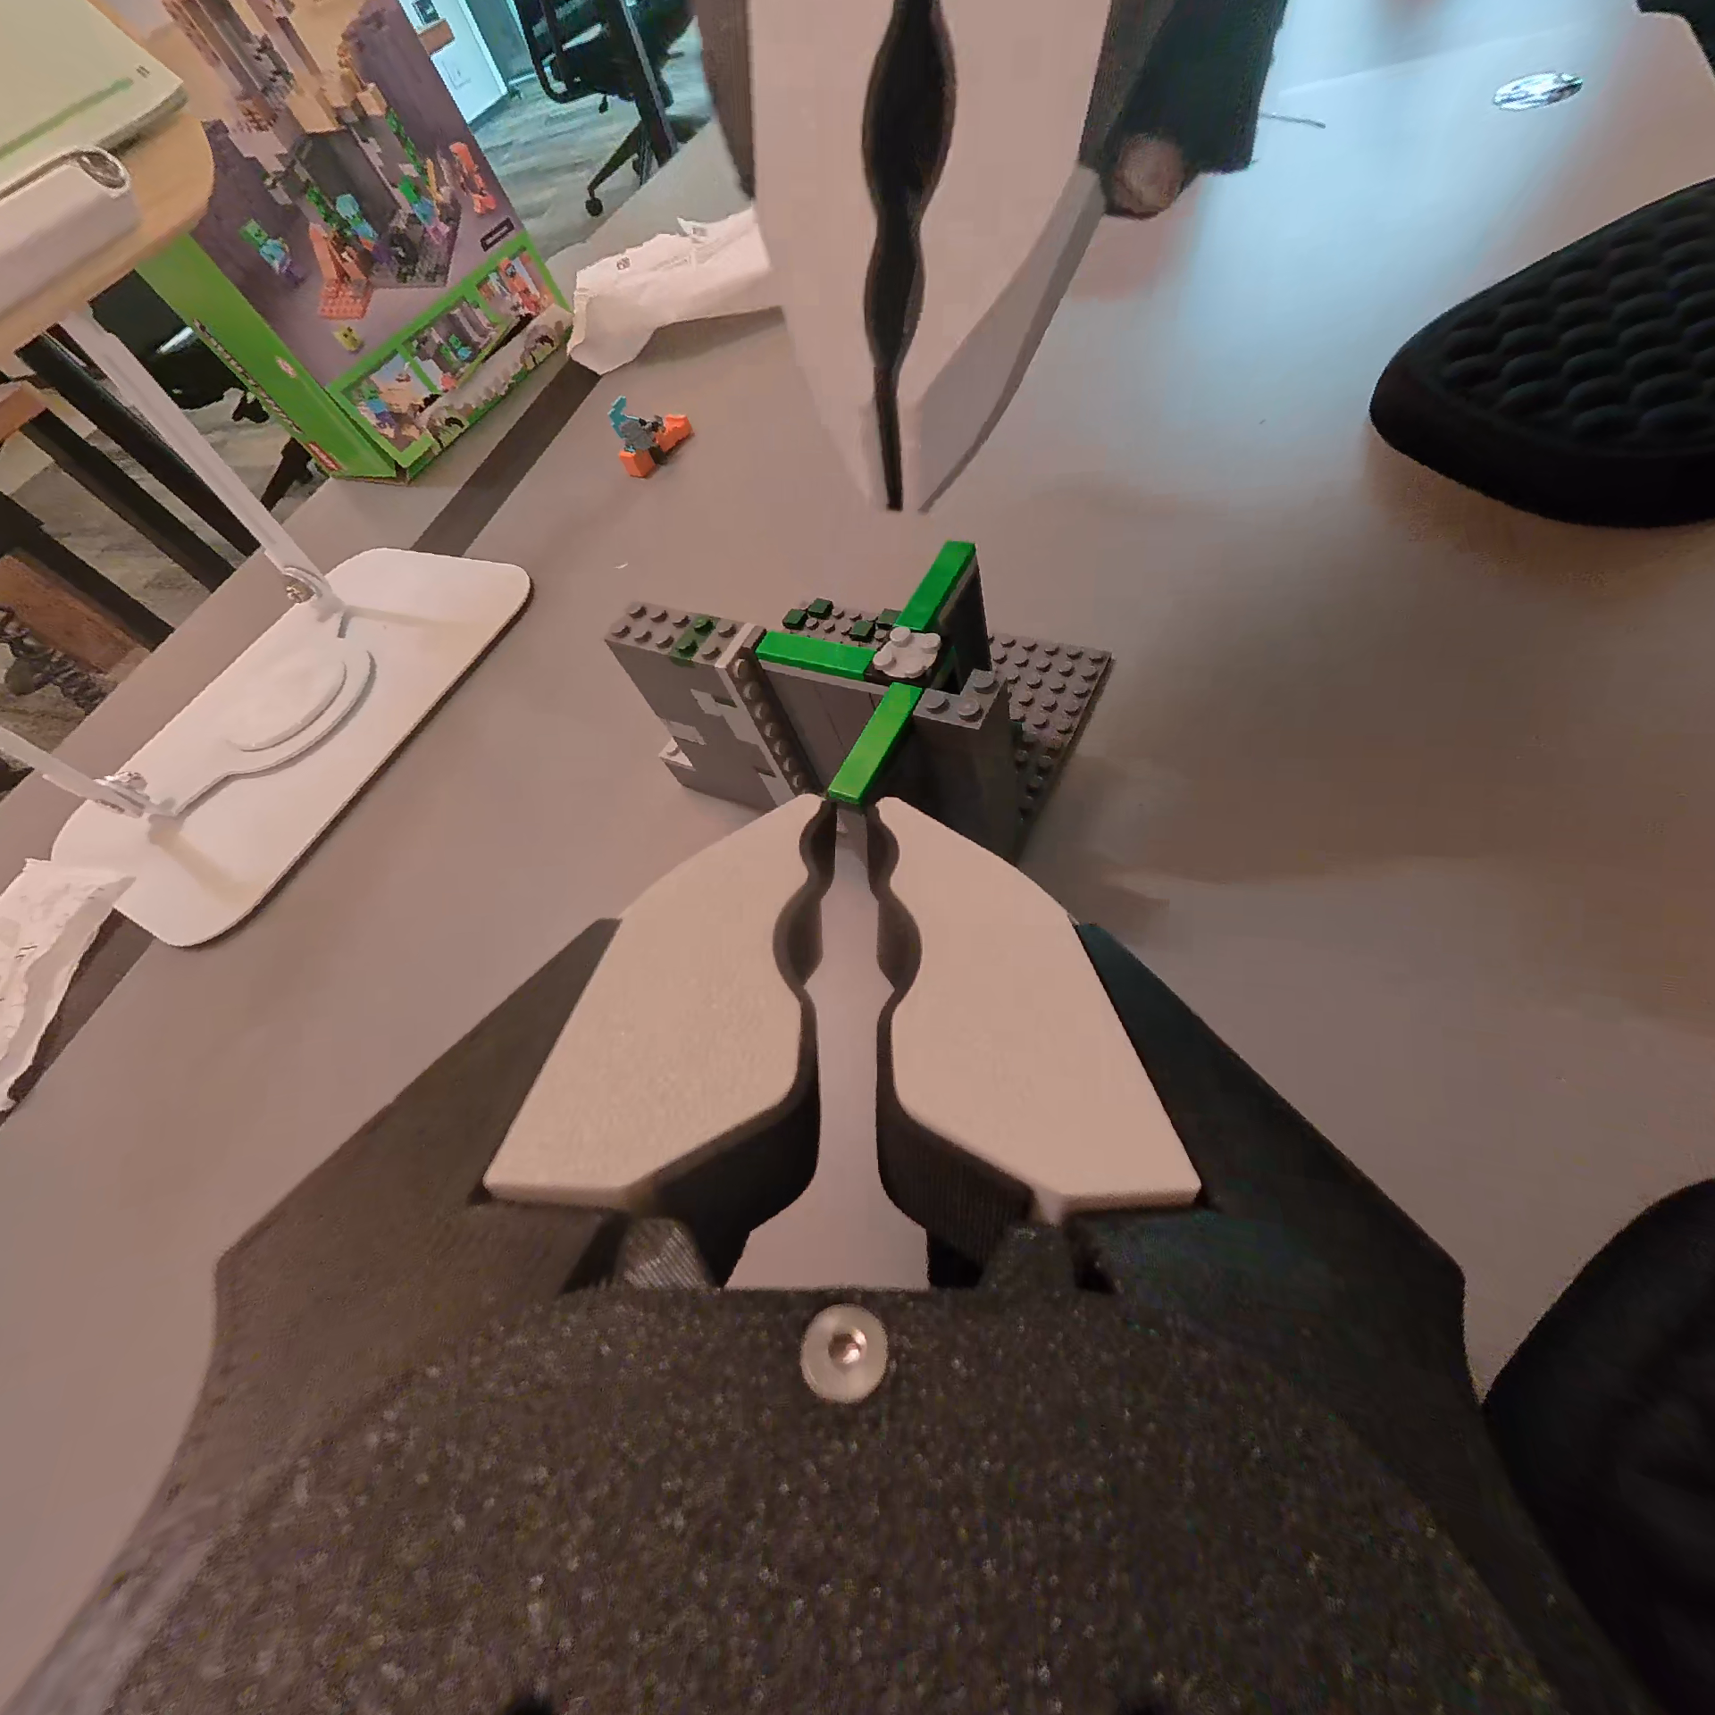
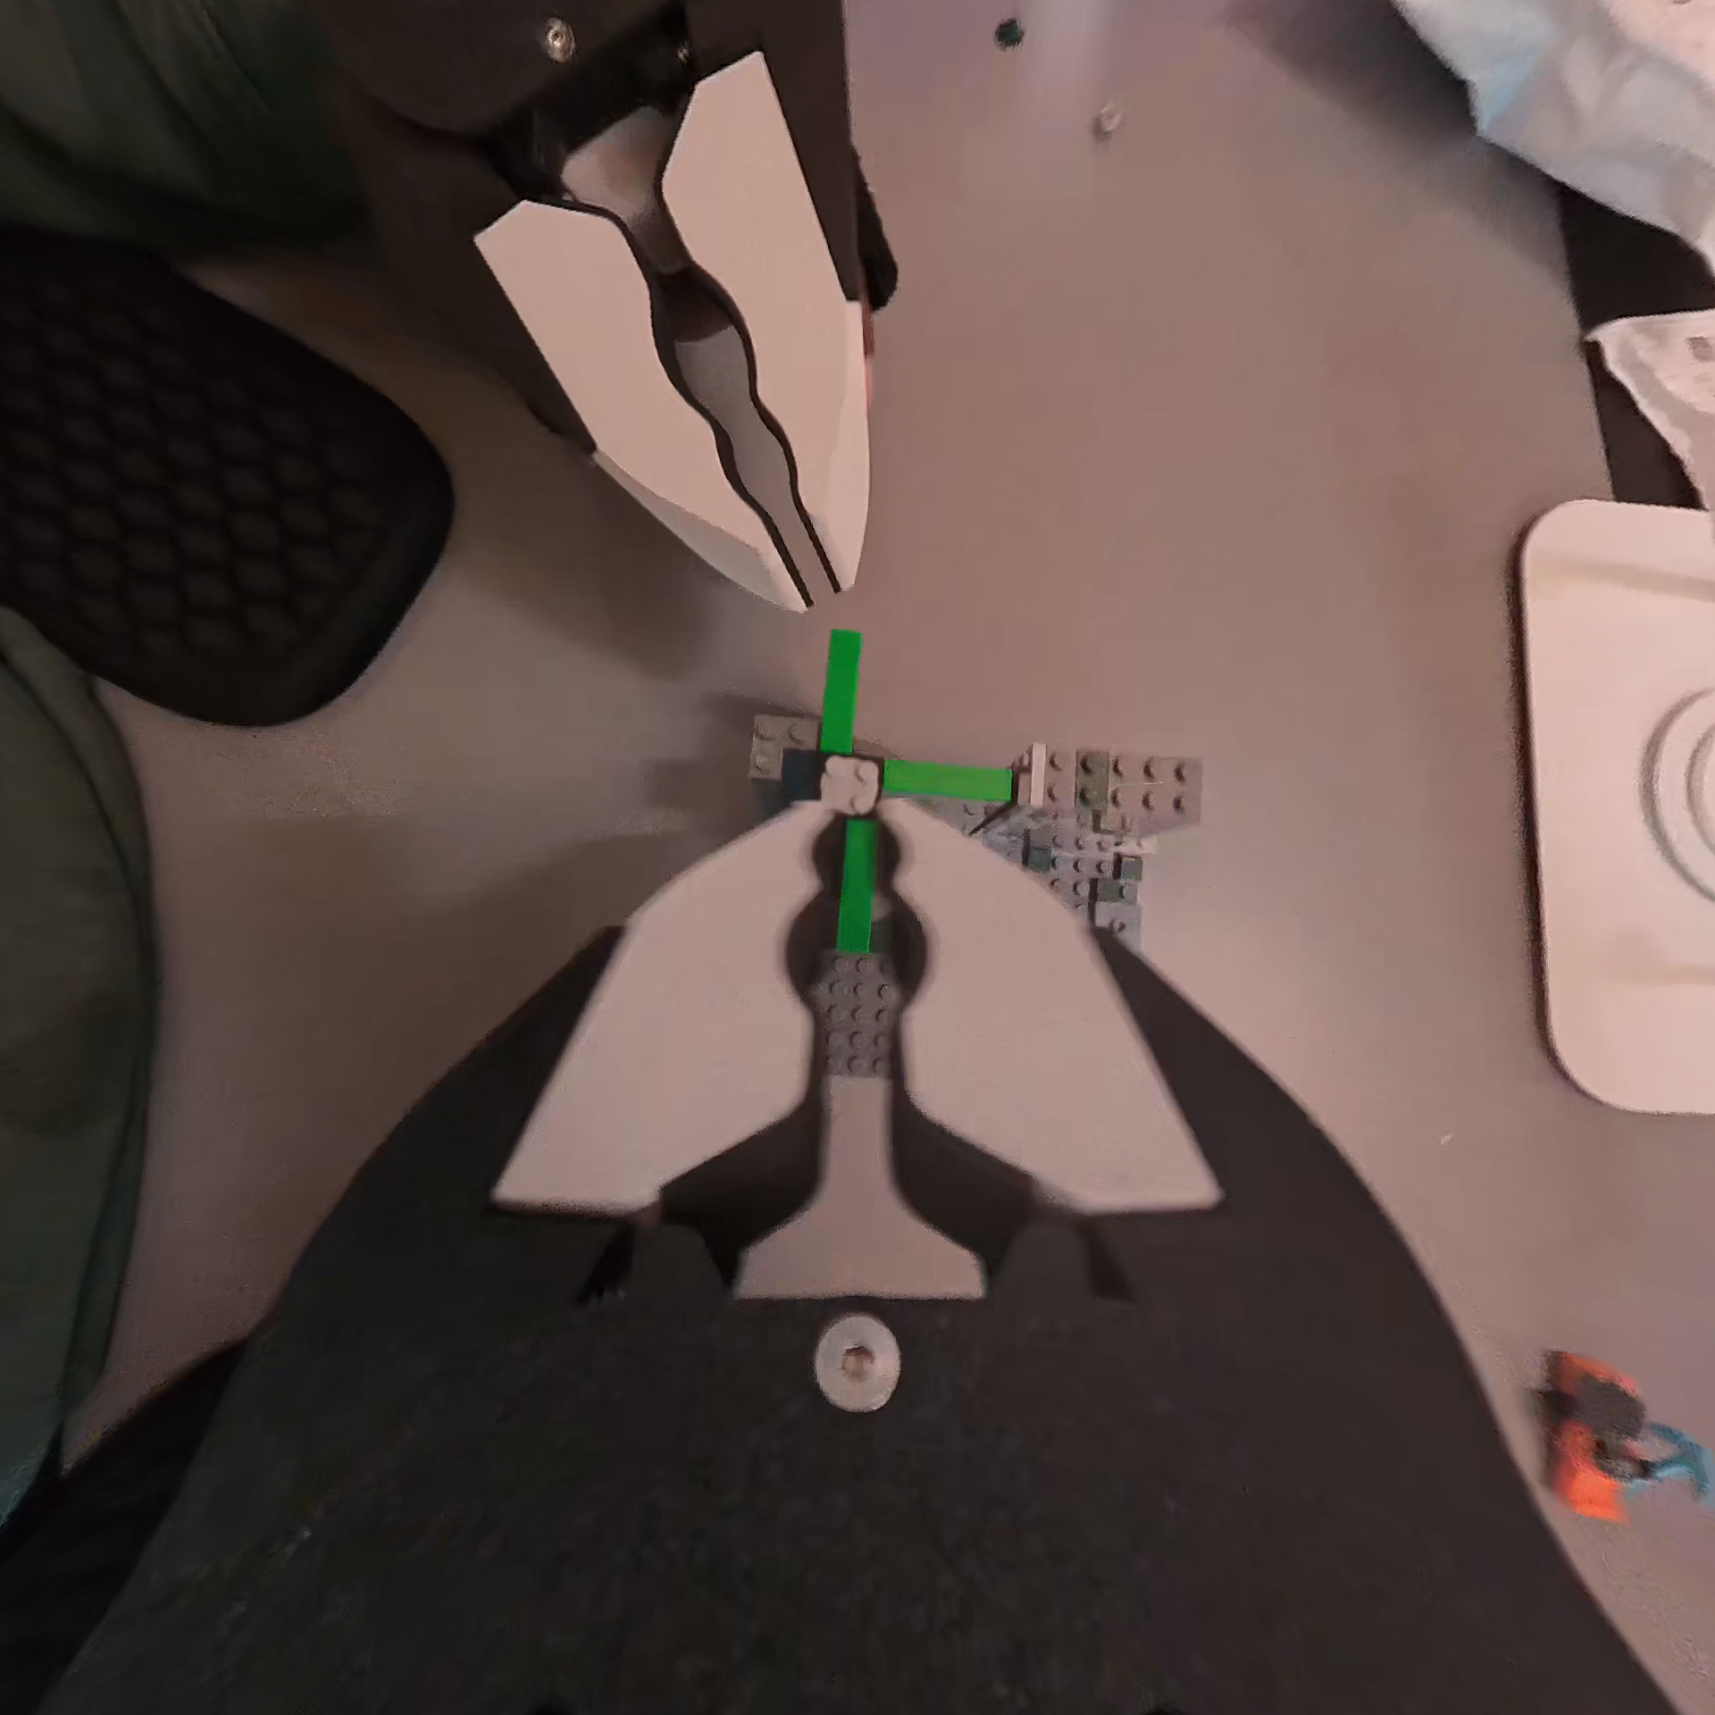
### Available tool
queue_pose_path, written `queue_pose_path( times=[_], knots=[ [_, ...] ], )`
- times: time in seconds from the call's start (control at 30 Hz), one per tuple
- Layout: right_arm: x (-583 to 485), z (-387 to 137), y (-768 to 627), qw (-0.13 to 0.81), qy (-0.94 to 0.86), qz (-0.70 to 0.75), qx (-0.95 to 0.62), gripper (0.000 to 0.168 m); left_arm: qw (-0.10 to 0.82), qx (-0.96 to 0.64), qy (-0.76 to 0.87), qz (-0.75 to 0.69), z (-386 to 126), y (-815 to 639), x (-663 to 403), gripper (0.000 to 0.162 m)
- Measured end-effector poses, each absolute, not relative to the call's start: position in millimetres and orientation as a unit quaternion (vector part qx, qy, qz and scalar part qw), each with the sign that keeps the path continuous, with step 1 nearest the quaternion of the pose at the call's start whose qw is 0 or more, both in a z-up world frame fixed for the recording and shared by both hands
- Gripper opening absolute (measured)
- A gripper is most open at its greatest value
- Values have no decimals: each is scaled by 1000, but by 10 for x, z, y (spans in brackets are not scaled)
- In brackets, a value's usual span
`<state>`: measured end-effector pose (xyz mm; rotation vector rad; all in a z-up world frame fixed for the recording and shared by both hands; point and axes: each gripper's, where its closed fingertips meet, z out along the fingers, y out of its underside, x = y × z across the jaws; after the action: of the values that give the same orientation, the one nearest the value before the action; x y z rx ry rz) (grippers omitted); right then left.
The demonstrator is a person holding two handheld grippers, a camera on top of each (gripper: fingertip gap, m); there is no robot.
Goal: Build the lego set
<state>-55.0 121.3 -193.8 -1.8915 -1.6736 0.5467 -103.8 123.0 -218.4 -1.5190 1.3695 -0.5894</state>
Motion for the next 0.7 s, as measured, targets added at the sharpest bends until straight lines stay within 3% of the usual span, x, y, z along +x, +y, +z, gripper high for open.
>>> queue_pose_path(
  times=[0.03,0.33,0.53,0.7],
  knots=[
    [-497,-1956,1212,287,-608,214,-708,26,486,-625,561,-244,-2185,1234,-1038,6],
    [-234,-2372,1210,357,-557,247,-708,32,477,-634,554,-251,-2144,1108,-979,7],
    [-395,-2443,1202,375,-583,226,-684,17,472,-646,564,-204,-2139,1012,-949,7],
    [-467,-2426,1056,383,-601,218,-667,17,488,-663,532,-198,-2070,1083,-1048,7]
  ],
)
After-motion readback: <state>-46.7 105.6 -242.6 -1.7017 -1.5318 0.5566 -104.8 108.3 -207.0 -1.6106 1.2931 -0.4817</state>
